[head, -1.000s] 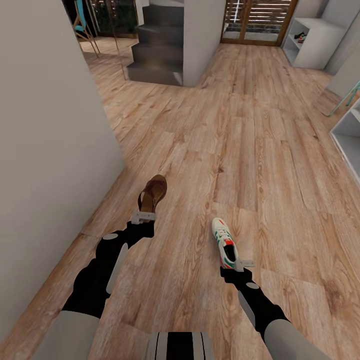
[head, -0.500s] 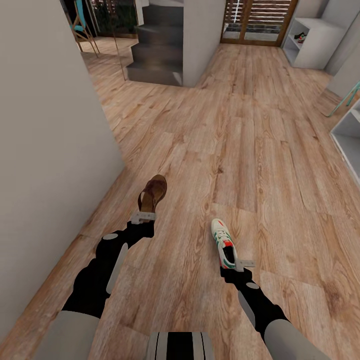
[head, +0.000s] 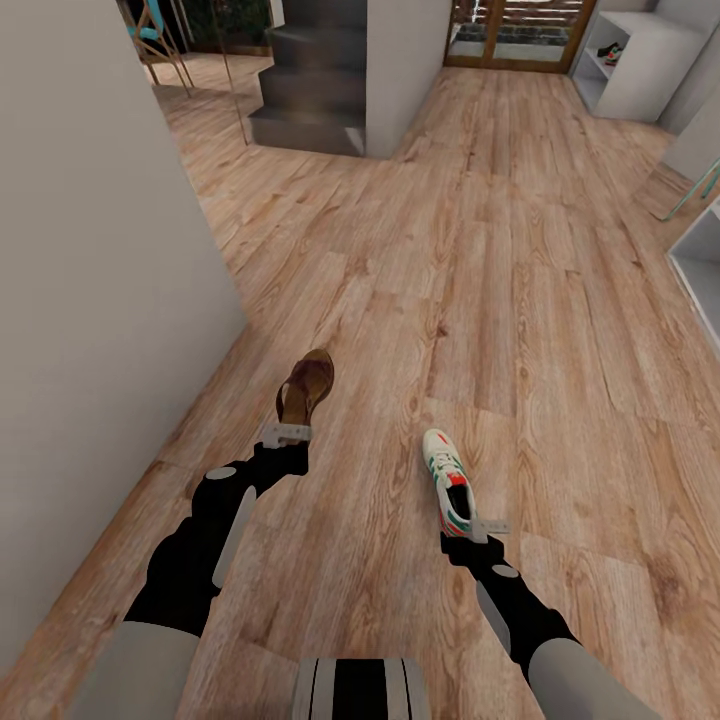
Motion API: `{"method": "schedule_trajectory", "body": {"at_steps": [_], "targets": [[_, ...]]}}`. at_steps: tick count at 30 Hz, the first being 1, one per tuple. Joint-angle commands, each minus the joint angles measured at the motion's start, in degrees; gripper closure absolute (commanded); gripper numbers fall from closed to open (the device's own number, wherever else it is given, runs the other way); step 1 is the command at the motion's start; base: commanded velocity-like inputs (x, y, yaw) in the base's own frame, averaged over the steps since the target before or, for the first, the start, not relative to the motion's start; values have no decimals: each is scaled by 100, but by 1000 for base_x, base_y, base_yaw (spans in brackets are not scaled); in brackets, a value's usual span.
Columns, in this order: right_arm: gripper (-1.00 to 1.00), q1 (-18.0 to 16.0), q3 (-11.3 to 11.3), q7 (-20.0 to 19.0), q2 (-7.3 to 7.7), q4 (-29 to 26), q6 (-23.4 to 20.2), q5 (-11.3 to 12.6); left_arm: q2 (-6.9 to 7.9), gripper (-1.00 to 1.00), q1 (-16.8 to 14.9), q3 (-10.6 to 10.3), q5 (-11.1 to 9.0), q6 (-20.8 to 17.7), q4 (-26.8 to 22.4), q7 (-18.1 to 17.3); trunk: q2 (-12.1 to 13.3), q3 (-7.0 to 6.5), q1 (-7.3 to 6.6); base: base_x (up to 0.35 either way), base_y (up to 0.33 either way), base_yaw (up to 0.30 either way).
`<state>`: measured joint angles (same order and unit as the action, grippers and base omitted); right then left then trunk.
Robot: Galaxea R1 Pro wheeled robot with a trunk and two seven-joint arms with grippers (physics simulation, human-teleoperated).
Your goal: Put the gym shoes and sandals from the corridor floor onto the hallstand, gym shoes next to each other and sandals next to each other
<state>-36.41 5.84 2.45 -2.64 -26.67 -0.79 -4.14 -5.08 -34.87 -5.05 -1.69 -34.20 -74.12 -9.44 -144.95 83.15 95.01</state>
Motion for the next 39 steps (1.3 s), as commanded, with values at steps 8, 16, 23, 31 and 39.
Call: {"method": "schedule_trajectory", "body": {"at_steps": [8, 16, 23, 31, 39], "targets": [[-100, 0, 31, 2, -8, -5, -8, -43, -9, 100, -2, 4, 2, -34, -6, -15, -1, 6, -1, 50, -8, 0], [-100, 1, 31, 1, -8, -5, -8, -43, -10, 100, -2, 4, 2, -34, -6, -14, -1, 6, -1, 116, -38, 0], [-100, 1, 31, 5, -8, -5, -8, -43, -10, 100, -2, 3, 2, -34, -6, -18, -1, 6, -1, 4, -1, 0], [-100, 1, 31, 2, -8, -5, -8, -43, -10, 100, -2, 4, 2, -34, -6, -15, -1, 6, -1, 0, 0, 0], [-100, 1, 31, 5, -8, -6, -8, -43, -10, 100, -2, 4, 2, -34, -6, -17, -1, 18, -1, 0, 0, 0]]}}
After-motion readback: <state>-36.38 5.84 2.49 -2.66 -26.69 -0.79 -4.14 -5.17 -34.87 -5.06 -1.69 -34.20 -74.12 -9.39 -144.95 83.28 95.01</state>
